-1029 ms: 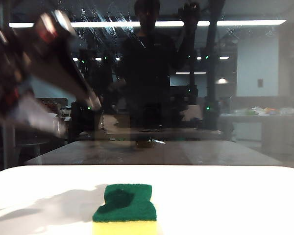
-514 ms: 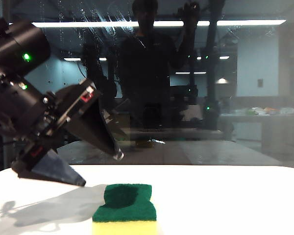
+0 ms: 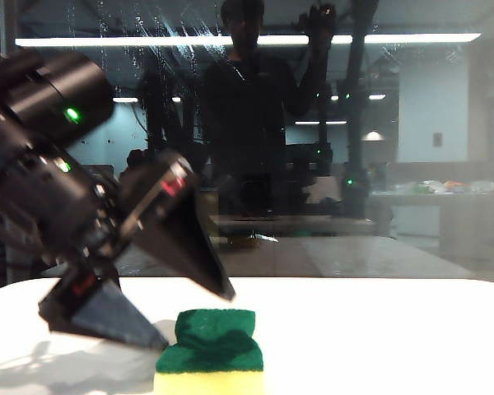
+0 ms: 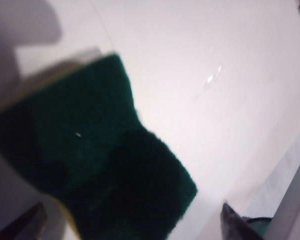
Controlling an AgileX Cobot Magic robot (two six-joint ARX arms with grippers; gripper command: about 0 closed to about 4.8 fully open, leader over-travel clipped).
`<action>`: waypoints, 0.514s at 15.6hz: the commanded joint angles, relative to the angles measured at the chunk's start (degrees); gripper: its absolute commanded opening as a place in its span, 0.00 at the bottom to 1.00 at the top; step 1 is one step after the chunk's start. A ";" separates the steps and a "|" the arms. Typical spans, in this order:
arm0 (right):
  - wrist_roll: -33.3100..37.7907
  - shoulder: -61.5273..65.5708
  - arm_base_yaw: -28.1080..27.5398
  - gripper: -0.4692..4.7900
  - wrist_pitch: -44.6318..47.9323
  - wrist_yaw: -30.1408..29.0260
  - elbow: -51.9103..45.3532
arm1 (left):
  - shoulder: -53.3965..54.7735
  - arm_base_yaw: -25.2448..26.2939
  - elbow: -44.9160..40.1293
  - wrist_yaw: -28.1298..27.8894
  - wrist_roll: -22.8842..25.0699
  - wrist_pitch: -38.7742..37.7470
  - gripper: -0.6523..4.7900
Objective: Reach upward to find where there is water on the glass, pick up the sponge from the table, dry the water, and finally place the sponge back on the table.
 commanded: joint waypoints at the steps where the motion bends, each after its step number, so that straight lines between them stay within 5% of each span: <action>1: 0.13 -0.24 0.07 0.09 -0.20 -0.07 0.26 | 3.89 -1.86 2.49 -0.66 -0.44 0.39 1.00; 8: 0.11 -0.26 0.07 0.09 -1.81 -0.07 0.26 | 7.96 -2.23 7.21 -6.73 -0.85 -3.30 1.00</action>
